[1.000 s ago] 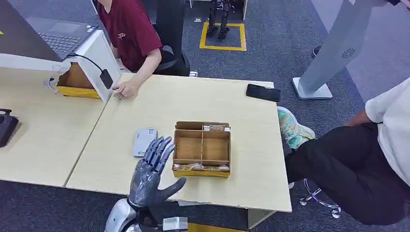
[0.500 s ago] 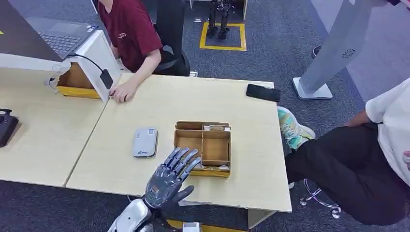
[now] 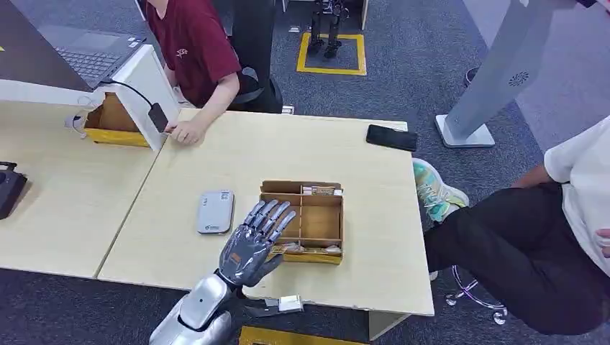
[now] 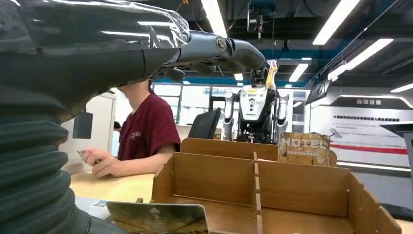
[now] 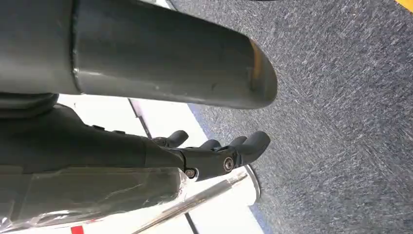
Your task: Pass the card to the sensor for recognition and then transmit it.
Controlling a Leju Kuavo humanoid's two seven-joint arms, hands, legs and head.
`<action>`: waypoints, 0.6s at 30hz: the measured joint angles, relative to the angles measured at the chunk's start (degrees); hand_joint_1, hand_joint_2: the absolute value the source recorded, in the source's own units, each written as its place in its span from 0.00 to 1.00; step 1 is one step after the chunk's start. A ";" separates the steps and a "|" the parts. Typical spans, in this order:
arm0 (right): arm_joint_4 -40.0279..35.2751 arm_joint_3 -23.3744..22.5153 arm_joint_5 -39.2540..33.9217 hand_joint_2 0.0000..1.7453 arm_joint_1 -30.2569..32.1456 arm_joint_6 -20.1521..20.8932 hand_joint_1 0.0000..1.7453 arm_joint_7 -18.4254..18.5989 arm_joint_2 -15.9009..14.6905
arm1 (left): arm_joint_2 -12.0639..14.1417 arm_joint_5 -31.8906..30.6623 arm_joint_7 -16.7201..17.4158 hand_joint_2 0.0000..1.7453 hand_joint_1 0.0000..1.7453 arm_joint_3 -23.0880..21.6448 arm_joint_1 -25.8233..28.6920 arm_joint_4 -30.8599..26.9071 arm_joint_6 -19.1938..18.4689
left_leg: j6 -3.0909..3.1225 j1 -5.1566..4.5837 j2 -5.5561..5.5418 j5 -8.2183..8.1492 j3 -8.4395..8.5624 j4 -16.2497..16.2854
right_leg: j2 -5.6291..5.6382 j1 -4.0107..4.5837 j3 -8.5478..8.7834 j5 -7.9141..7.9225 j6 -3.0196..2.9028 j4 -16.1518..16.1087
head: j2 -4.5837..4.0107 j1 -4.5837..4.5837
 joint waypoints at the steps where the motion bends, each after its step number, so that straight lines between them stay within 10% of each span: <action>1: 0.00 0.00 0.00 0.00 -0.01 0.02 0.00 0.00 0.00 | 0.04 0.13 -0.02 1.00 0.00 0.00 -0.24 0.39 0.00 | 0.00 0.00 0.00 0.00 0.00 0.00 | 0.00 0.00 0.00 0.00 0.00 0.00 | 0.00 0.02; 18: 0.00 0.00 0.00 0.00 -0.05 0.09 0.00 0.02 0.00 | 0.02 2.40 -2.34 1.00 0.00 0.00 -1.14 3.96 0.02 | 0.00 0.00 0.00 0.00 0.00 0.00 | 0.00 0.00 0.00 0.00 0.00 0.00 | 0.00 0.00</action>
